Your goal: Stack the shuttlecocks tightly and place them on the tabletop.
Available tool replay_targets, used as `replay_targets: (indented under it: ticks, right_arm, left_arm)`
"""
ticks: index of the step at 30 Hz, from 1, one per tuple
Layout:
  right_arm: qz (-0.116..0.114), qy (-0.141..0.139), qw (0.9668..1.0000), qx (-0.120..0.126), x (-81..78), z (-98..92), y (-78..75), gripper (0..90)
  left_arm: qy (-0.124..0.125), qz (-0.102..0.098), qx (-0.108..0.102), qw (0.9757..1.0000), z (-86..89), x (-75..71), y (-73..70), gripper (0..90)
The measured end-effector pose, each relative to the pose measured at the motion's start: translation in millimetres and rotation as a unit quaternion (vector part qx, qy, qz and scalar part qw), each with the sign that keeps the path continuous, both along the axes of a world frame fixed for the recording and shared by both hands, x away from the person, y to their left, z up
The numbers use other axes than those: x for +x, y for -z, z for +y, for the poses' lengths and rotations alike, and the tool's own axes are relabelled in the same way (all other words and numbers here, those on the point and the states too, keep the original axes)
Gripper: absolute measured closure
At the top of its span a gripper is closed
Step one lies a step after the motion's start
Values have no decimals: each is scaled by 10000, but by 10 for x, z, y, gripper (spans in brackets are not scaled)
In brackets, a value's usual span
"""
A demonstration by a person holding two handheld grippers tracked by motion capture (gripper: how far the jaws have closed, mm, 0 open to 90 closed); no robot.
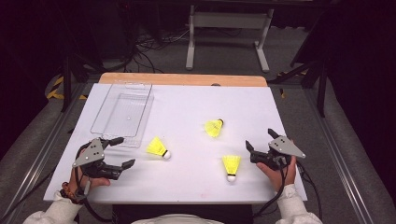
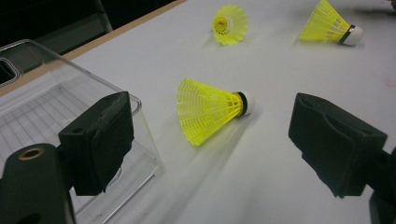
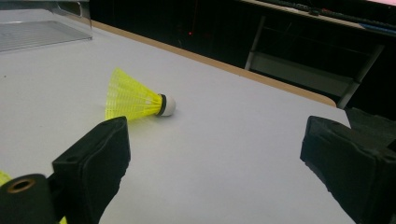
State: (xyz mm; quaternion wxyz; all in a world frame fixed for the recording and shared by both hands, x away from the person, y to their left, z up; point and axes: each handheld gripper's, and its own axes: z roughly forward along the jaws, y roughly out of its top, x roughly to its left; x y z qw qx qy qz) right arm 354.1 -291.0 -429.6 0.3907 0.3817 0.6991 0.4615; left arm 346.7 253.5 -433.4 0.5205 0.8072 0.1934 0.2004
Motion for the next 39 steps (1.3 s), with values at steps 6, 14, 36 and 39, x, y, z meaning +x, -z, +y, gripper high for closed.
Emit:
replay_targets:
  ticks: [6,14,36,39]
  right_arm:
    - [44,14,10000,-28,9,8,9,88]
    - [96,1,9999,-89,23,20,26,88]
    - [234,-132,9995,-182,51,49,65,94]
    - [251,-118,9995,-182,58,45,70,94]
  left_arm:
    - [173,40,86,9998,-60,-15,-1,204]
    - [413,260,291,9984,-193,-11,21,273]
    - [212,1246,1015,9868,-601,333,233,282]
    - [188,1300,961,9867,-613,365,214,357]
